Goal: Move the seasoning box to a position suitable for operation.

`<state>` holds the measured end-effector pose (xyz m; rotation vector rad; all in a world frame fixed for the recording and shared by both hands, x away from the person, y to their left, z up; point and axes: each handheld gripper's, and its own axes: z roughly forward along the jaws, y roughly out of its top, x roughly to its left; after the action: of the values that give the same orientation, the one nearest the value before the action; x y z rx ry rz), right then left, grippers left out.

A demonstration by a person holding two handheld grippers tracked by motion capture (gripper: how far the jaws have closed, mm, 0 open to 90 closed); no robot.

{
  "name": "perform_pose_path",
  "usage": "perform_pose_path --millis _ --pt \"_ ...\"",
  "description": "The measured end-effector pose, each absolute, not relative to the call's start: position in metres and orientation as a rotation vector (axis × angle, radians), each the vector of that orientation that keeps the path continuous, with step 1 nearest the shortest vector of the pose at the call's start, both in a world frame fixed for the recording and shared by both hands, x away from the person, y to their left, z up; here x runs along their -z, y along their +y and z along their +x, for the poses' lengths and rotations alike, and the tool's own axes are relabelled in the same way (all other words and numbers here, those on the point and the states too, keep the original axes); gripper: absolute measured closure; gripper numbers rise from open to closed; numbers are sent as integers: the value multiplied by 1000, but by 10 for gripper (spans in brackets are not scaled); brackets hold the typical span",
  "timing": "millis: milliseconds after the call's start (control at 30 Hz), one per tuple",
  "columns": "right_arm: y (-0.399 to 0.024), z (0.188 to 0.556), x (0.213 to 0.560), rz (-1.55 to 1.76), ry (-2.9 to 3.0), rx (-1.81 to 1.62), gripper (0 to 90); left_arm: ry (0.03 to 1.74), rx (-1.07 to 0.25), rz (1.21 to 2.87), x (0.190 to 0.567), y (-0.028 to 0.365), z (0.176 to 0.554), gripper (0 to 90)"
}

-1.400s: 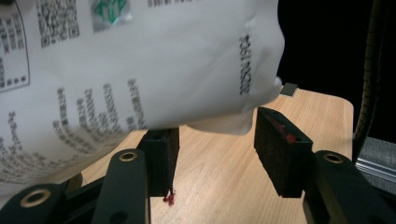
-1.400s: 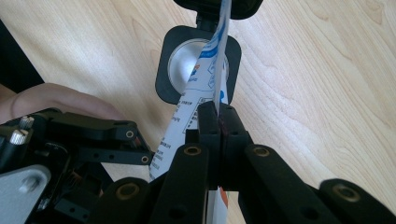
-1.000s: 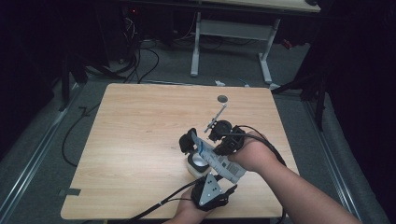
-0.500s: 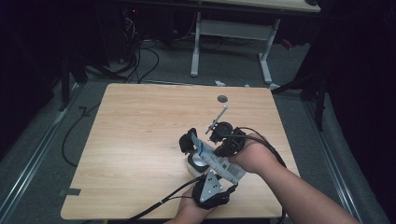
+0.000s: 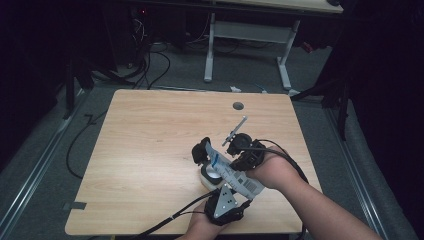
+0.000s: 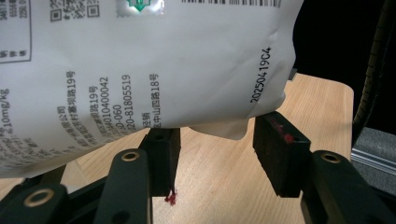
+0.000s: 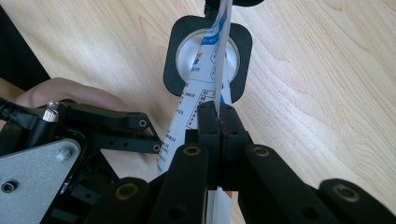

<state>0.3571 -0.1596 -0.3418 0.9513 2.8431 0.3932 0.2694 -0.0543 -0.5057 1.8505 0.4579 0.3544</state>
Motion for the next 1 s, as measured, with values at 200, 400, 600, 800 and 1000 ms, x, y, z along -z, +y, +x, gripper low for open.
perform_pose_path --millis 200,400,600,800,1000 --pt "-162 355 344 955 2823 -440 900 450 -352 1856 508 -52 268 512" --pt "-165 354 345 962 2813 -489 900 435 -333 1858 511 -46 266 481" --pt "-169 353 344 965 2801 -524 900 424 -329 1875 514 -35 262 467" --pt "-173 352 346 982 2794 -536 900 439 -327 1872 514 -24 263 465" --pt "-177 352 347 992 2792 -547 900 451 -343 1854 511 -9 264 462"
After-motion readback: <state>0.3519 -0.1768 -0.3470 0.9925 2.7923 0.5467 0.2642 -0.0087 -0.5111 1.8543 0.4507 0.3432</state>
